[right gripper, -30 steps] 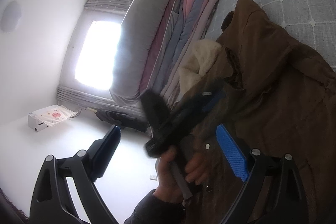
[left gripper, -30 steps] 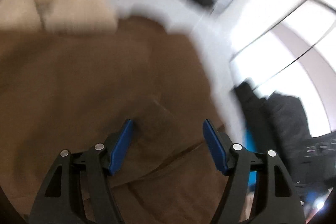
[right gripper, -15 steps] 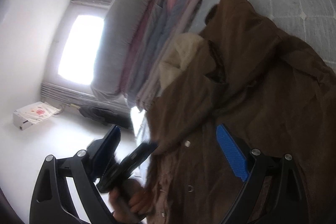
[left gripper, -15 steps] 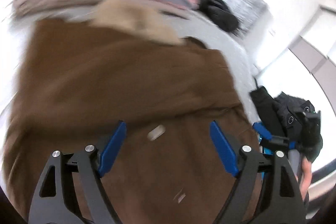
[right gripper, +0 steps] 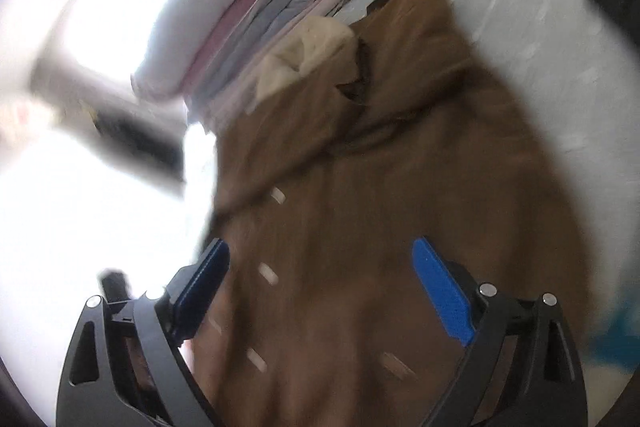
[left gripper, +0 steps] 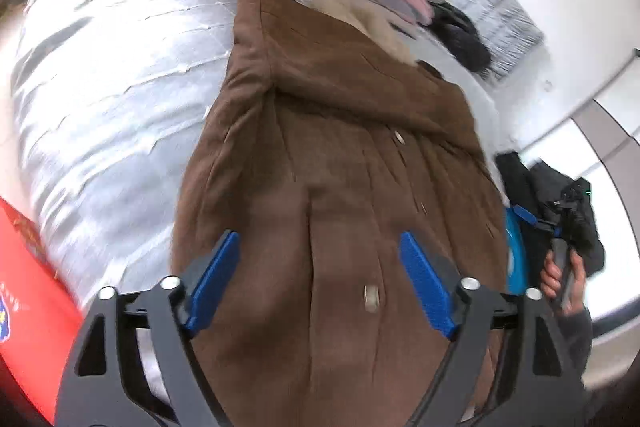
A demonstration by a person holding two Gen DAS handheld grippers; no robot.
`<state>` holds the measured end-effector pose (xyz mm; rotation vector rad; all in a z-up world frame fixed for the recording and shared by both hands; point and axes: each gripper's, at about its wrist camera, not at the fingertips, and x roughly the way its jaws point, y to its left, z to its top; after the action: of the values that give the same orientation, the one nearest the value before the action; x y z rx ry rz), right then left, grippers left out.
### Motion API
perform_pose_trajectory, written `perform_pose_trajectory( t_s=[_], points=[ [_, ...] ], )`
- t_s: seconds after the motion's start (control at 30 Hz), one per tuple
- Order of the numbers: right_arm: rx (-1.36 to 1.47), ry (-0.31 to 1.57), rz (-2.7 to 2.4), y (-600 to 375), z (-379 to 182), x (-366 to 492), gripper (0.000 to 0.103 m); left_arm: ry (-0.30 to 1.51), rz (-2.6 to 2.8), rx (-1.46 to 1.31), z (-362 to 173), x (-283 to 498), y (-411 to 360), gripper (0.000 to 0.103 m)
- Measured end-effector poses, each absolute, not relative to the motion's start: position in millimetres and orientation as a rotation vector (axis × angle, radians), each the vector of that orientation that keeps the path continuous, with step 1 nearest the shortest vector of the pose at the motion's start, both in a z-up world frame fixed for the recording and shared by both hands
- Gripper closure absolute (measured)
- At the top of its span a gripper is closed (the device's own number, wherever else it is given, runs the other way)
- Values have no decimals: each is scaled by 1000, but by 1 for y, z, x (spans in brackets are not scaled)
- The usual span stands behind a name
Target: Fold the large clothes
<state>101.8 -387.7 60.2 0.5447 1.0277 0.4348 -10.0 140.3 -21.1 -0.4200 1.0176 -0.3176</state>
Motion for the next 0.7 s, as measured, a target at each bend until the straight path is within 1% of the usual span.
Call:
perform_pose_trajectory(
  t_s=[0.07, 0.17, 0.33, 0.47, 0.7],
  points=[
    [493, 1081, 396, -417, 49, 75, 11, 1027, -310, -469, -23, -42, 163, 16],
    [509, 1167, 350, -452, 19, 49, 11, 1035, -240, -548, -32, -74, 191, 15],
    [659, 1245, 408, -476, -30, 31, 11, 1079, -142, -728, -67, -112, 225, 15],
    [763, 1298, 474, -479, -58, 19, 11, 1141, -148, -746, -89, -120, 211, 15],
    [1004, 1286, 620, -488, -98, -3, 11, 1237, -253, -817, -125, -128, 175, 15]
  ],
)
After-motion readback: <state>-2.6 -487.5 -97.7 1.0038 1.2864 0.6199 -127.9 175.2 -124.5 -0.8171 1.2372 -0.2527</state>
